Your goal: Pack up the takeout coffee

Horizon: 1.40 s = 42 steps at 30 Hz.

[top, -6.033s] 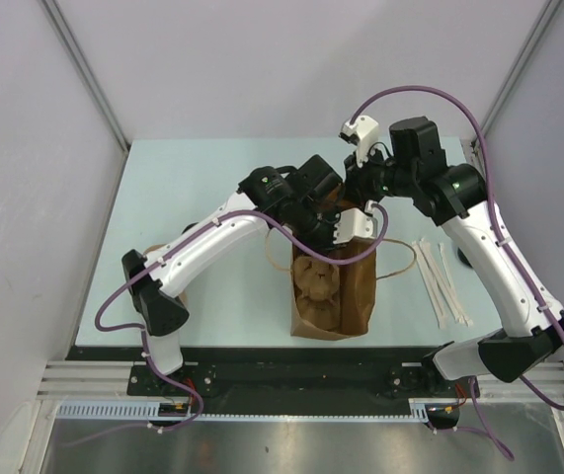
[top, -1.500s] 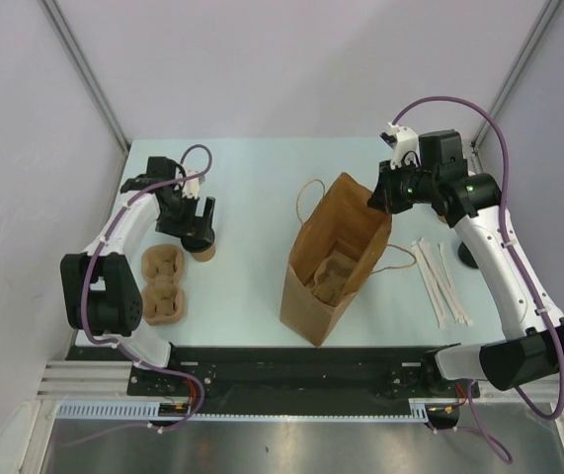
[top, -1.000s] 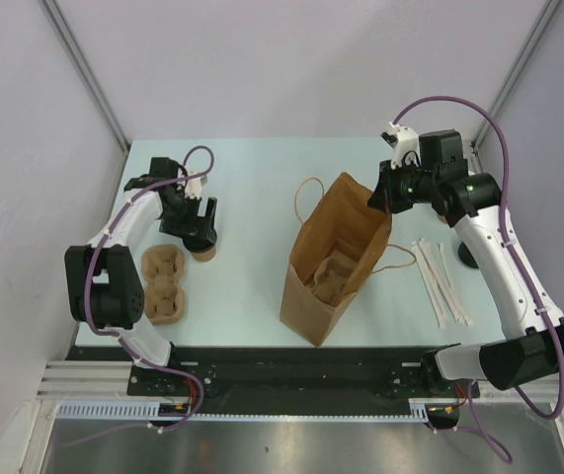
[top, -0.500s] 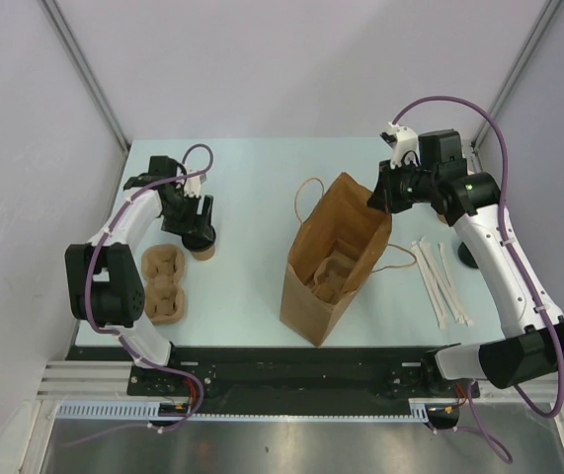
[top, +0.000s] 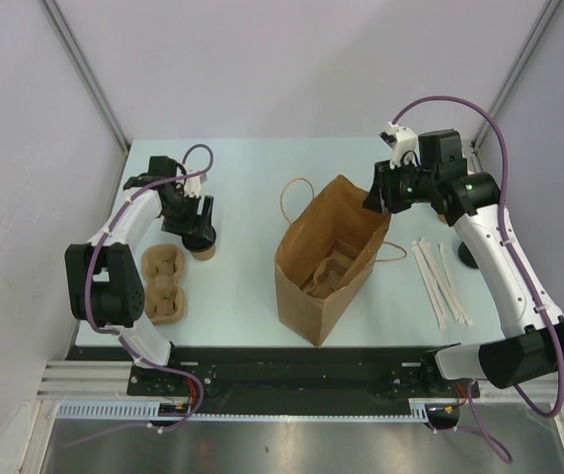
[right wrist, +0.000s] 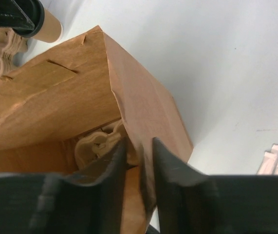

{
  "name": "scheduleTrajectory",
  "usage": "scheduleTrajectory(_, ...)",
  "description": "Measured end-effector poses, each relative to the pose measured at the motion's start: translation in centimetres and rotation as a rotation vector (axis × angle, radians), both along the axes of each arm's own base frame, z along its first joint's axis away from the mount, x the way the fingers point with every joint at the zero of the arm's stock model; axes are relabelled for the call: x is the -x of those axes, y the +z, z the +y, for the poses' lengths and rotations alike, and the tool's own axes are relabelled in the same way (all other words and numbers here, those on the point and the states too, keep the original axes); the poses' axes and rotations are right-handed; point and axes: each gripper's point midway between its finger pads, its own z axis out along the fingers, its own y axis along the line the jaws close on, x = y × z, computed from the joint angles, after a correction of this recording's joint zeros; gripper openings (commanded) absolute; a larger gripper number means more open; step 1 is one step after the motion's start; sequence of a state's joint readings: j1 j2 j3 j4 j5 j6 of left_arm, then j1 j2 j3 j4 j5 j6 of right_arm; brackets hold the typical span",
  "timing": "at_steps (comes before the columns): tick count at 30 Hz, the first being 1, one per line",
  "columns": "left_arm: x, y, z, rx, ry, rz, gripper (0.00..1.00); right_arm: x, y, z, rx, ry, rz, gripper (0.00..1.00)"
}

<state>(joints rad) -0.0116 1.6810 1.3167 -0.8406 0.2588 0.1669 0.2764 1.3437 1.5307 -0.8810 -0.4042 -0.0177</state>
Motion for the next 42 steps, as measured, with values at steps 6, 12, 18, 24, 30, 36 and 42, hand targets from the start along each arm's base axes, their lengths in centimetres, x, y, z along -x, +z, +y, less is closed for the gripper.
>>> scheduleTrajectory(6,0.4,0.9,-0.2,0.009,-0.006,-0.013,0.36,-0.1,0.3,0.0,0.003,0.005,-0.011,0.56)
scheduleTrajectory(12,-0.4,6.7,-0.8,0.043,-0.040,-0.135,0.28,-0.6,0.9,0.0,0.015,0.011,-0.036,0.56)
scheduleTrajectory(18,-2.3,18.4,-2.6,0.128,-0.106,-0.413,0.24,-1.1,0.6,0.0,0.024,0.018,-0.034,0.42)
scheduleTrajectory(24,-0.3,31.0,-7.1,0.247,-0.256,-0.714,0.25,-1.4,0.2,0.2,0.031,0.026,-0.027,0.19)
scheduleTrajectory(30,7.4,38.3,-17.2,0.426,-0.603,-0.873,0.24,-1.1,0.7,1.3,0.026,0.053,-0.038,0.00)
scheduleTrajectory(36,14.0,39.9,-23.4,0.550,-0.851,-0.872,0.23,-0.9,1.1,2.4,0.031,0.075,-0.048,0.00)
scheduleTrajectory(42,15.5,36.5,-27.9,0.535,-0.990,-0.780,0.21,-0.9,1.2,2.9,0.030,0.081,-0.055,0.00)
